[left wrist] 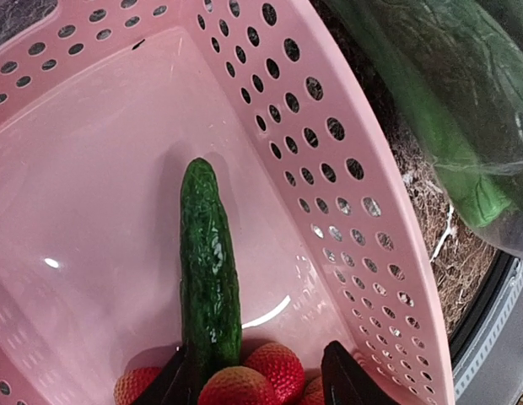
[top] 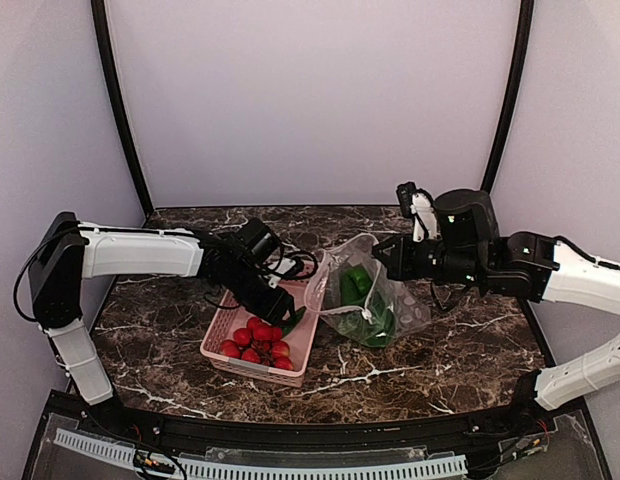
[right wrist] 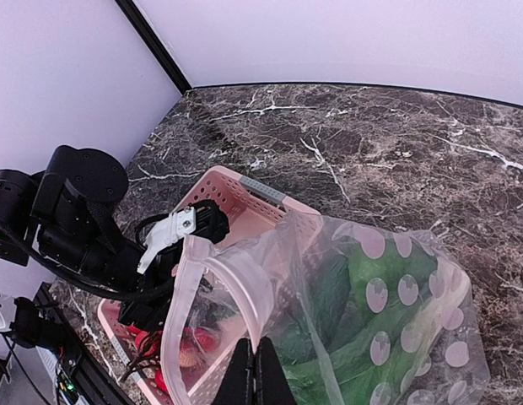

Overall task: Place the food in the zip-top bag and seal the zipper
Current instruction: Pick up the fake vegetable from the bin.

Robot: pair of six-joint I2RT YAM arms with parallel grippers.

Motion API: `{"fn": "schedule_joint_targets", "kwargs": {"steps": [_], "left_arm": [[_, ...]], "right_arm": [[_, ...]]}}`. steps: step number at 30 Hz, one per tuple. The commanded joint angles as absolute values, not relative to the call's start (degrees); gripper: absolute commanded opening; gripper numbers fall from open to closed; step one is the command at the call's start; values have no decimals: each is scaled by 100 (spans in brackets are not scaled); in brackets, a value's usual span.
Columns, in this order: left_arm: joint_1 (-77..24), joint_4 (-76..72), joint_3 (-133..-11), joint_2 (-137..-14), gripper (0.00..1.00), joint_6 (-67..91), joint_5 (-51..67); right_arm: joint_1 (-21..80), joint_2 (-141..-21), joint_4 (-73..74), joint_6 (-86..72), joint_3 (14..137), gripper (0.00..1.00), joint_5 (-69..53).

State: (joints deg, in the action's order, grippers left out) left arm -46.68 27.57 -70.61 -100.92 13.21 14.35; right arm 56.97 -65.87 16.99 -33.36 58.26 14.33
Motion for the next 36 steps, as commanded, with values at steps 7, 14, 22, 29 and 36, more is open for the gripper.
{"fn": "schedule_joint_targets", "kwargs": {"steps": [7, 14, 22, 29, 36], "left_arm": [[-4702, 2652, -7162, -10543, 47, 1240, 1542], [-4702, 2663, -7173, -10720, 45, 1288, 1154], [-4715, 2697, -7127, -10830, 42, 1343, 832], [-4729, 2889, -7143, -10868, 36, 1548, 362], [-4722, 2810, -7199, -10721, 26, 1899, 96]], "right_arm": [[5563, -6518, 1626, -3372, 5784, 0, 1354], [5533, -6481, 1626, -3385, 5745, 0, 1344], [5515, -6405, 1626, -3417, 5674, 0, 1325], [5502, -6334, 1626, -3449, 5607, 0, 1327], [5501, -6225, 1626, -3473, 5536, 0, 1338]]}}
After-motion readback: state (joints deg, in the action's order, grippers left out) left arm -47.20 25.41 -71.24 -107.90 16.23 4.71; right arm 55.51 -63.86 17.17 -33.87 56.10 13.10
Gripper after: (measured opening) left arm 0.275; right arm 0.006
